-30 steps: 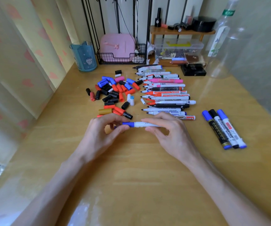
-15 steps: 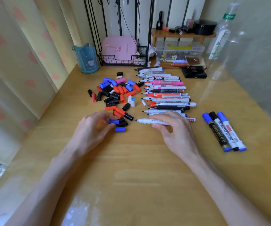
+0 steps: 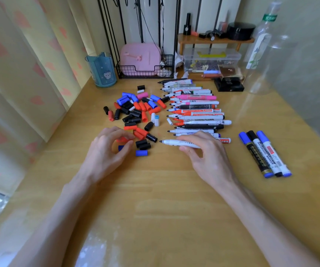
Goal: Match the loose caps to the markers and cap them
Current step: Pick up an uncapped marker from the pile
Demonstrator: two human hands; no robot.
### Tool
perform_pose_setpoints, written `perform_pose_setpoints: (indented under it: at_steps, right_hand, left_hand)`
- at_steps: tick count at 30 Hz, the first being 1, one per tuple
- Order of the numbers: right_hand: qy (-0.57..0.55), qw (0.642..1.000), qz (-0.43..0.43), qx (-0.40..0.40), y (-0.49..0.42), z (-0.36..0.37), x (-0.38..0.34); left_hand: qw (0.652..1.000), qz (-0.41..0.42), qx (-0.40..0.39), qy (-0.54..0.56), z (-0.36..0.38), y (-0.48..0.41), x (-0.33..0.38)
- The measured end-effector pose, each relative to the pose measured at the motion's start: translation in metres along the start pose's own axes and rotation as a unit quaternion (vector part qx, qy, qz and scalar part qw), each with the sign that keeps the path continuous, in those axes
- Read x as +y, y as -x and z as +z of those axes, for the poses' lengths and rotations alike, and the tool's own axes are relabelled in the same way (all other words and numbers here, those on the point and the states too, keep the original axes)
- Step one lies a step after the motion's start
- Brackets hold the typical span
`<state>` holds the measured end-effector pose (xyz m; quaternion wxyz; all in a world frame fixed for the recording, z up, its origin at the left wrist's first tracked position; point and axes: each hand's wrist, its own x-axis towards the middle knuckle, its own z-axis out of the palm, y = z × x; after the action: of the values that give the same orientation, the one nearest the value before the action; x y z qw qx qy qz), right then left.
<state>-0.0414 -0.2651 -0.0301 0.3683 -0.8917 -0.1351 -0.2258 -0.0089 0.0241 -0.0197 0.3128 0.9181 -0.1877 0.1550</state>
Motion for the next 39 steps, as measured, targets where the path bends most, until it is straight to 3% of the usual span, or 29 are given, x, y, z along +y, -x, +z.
perform_pose_setpoints:
  at_steps: [6,9,14,19,25,31,39]
  right_hand:
    - [0.013,1.0,0.008,0.012,0.0,0.001,-0.001]
    - [0.019,0.999,0.016,0.021,0.0,-0.003,0.001]
    - [0.027,0.999,0.025,0.031,-0.001,-0.004,0.005]
    - [0.028,0.999,0.025,0.032,-0.001,-0.004,0.006]
    - [0.022,0.999,0.021,0.036,-0.001,-0.005,0.005]
    - [0.0,0.999,-0.001,0.037,-0.001,-0.007,0.003]
    - [-0.002,1.0,-0.014,0.02,-0.001,-0.006,0.004]
  left_hand:
    - [0.992,0.075,-0.044,-0.091,0.029,-0.036,0.02]
    - [0.992,0.034,-0.067,-0.101,0.037,-0.046,0.026]
    - [0.996,-0.025,-0.03,-0.08,0.051,-0.043,0.032]
    - [0.997,0.001,-0.01,-0.082,0.058,-0.036,0.026]
    - [0.997,0.052,0.051,0.038,0.047,-0.033,0.028]
    - [0.991,0.021,0.031,0.125,0.039,-0.026,0.043]
    - [0.988,0.02,0.016,0.155,0.039,-0.025,0.046]
